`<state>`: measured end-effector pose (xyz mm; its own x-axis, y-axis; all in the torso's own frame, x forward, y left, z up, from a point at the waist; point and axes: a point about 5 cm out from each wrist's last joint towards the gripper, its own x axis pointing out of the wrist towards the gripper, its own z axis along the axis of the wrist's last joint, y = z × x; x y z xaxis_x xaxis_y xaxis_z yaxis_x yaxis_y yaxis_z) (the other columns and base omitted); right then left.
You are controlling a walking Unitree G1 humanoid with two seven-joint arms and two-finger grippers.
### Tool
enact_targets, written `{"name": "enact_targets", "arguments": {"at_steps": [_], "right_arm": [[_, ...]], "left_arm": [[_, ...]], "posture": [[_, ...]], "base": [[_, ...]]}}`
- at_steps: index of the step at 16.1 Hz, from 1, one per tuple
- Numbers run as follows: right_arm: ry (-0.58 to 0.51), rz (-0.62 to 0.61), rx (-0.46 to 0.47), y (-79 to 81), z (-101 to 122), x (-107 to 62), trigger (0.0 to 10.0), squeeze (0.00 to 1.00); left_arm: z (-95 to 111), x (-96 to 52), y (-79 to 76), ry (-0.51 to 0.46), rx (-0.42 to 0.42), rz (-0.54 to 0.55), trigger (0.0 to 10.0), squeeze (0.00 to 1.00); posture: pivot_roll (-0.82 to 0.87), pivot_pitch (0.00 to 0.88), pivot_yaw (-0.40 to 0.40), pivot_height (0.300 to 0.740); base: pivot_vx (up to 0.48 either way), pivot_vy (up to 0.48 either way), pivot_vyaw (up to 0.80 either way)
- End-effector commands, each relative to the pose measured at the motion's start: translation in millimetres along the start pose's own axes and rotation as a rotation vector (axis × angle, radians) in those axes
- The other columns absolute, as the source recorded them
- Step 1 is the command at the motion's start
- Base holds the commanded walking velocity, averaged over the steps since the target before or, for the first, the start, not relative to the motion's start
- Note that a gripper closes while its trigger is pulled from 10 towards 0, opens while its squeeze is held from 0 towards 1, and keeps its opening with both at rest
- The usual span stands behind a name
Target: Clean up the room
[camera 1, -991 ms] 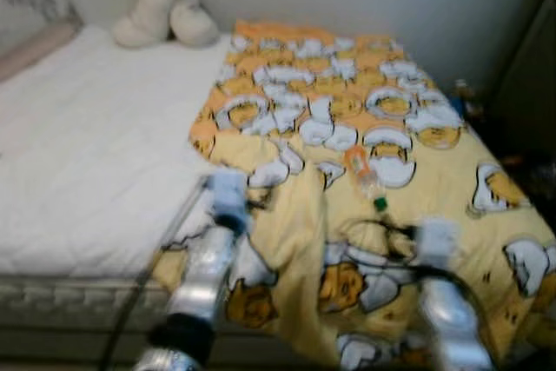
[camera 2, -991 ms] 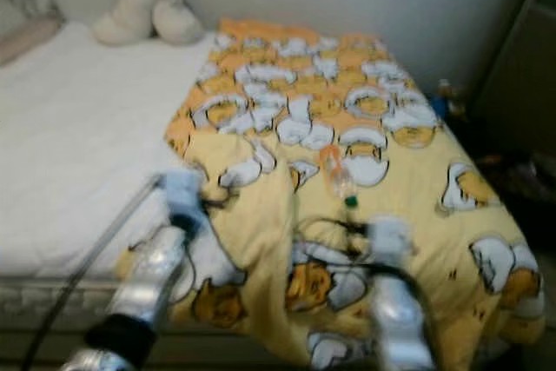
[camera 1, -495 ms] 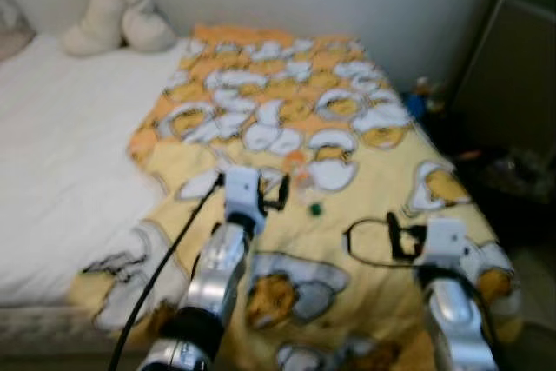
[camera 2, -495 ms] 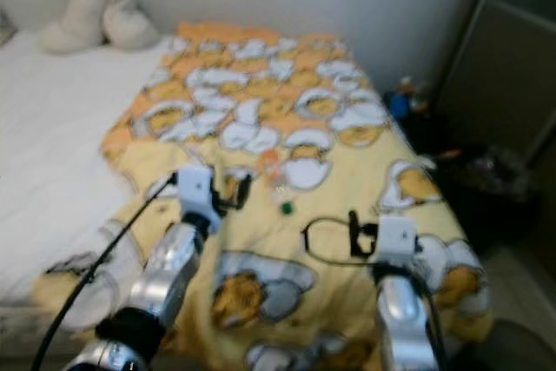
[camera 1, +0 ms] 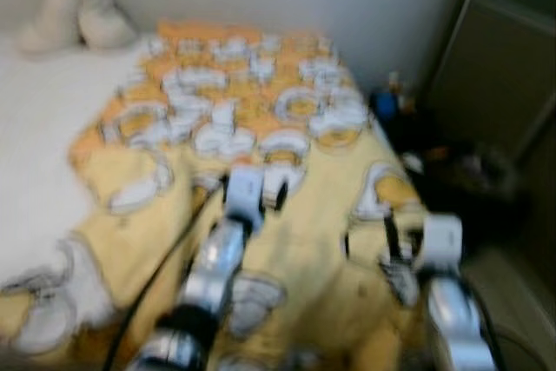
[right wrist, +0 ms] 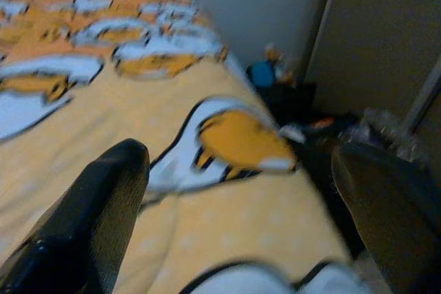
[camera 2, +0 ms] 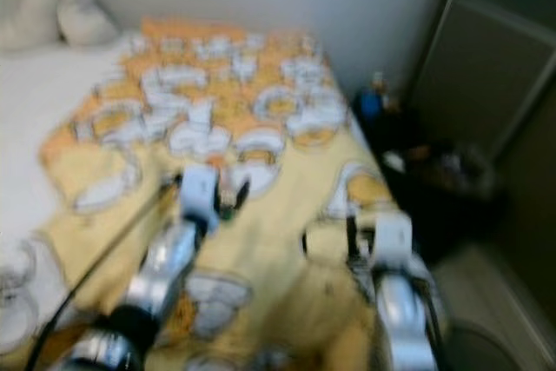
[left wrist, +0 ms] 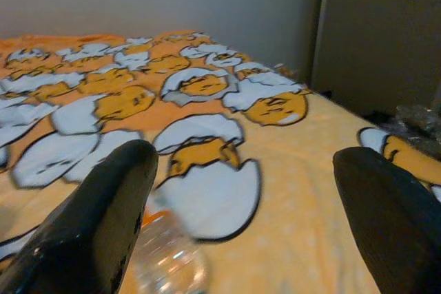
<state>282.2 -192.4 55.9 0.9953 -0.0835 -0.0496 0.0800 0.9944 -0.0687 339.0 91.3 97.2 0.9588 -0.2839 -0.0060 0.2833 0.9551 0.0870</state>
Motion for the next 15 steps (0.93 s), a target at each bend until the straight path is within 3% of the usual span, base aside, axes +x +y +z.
{"name": "enact_targets", "arguments": {"at_steps": [1, 5, 8, 15], "right_arm": [[0.012, 0.029, -0.001, 10.3, -2.9, -2.9, 10.0, 1.00], [0.011, 0.062, 0.003, 20.3, -4.8, -6.8, 10.0, 1.00], [0.014, 0.047, 0.005, 17.7, -5.1, -9.3, 10.0, 1.00], [0.012, 0.039, 0.002, 16.6, -5.2, -12.0, 10.0, 1.00]], "left_arm": [[-7.9, -0.8, 15.9, 0.065, 0.029, 0.067, 10.0, 0.00], [-10.8, 3.5, 15.9, 0.107, 0.007, 0.107, 10.0, 0.00], [-10.6, 4.8, 24.5, 0.122, -0.016, 0.187, 10.0, 0.00], [-8.9, 10.9, 16.5, 0.138, -0.034, 0.172, 10.0, 0.00]], "posture": [[0.10, 0.000, 0.012, 0.740], [0.09, 0.000, 0.017, 0.740], [0.08, 0.000, 0.024, 0.740], [0.07, 0.000, 0.027, 0.740]], "base": [[0.000, 0.480, -0.64], [0.000, 0.077, -0.33], [0.466, 0.000, 0.00], [0.480, 0.000, 0.00]]}}
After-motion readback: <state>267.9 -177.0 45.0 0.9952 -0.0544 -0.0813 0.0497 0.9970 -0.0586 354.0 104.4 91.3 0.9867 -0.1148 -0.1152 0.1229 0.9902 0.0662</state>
